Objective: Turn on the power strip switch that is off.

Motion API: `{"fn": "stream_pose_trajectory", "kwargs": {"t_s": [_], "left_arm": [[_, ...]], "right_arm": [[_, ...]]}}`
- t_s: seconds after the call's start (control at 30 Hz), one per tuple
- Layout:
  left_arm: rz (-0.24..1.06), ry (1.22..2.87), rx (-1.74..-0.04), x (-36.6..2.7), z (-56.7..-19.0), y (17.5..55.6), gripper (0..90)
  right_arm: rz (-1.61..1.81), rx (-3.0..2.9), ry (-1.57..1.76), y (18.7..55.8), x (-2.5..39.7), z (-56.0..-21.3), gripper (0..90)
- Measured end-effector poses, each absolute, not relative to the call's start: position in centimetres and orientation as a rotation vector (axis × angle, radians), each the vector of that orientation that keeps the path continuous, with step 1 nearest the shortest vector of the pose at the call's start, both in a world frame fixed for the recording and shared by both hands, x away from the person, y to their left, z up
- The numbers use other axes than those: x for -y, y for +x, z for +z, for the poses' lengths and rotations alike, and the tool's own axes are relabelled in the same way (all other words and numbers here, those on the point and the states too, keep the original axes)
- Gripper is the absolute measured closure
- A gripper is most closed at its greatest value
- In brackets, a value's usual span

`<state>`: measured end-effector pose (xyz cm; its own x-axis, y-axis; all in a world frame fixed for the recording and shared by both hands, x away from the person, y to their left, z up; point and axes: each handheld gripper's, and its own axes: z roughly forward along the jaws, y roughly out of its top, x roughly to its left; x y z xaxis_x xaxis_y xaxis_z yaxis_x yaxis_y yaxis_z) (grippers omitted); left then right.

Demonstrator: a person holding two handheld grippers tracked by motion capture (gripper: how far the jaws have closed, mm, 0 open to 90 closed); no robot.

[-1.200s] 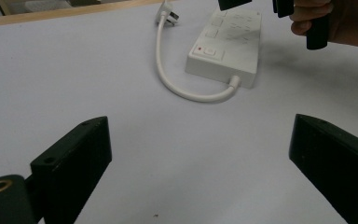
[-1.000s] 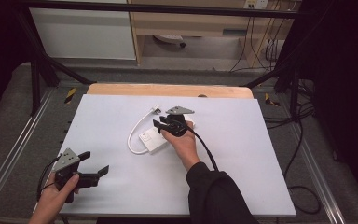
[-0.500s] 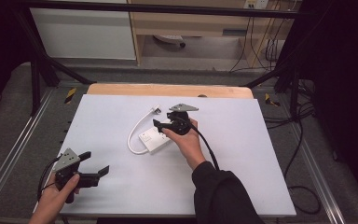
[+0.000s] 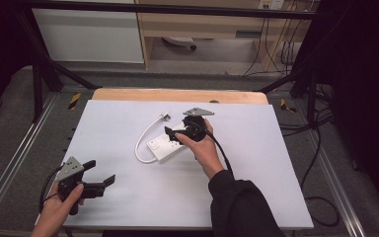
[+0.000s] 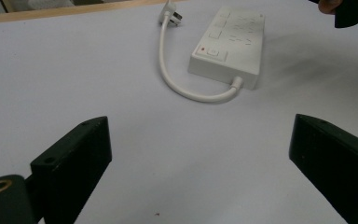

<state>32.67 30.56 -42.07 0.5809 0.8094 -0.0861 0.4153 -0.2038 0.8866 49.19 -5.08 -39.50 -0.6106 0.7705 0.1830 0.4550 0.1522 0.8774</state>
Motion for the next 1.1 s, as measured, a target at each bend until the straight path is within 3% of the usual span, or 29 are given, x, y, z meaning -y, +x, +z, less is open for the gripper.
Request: {"fn": "stream_pose_trajectory", "kwargs": {"t_s": [1.1], "left_arm": [[0.501, 1.790, -1.017, -31.0, -41.7, 32.0, 5.7]], "right_arm": [[1.436, -2.051, 1.098, 46.9, 9.8, -35.8, 7.3]]}}
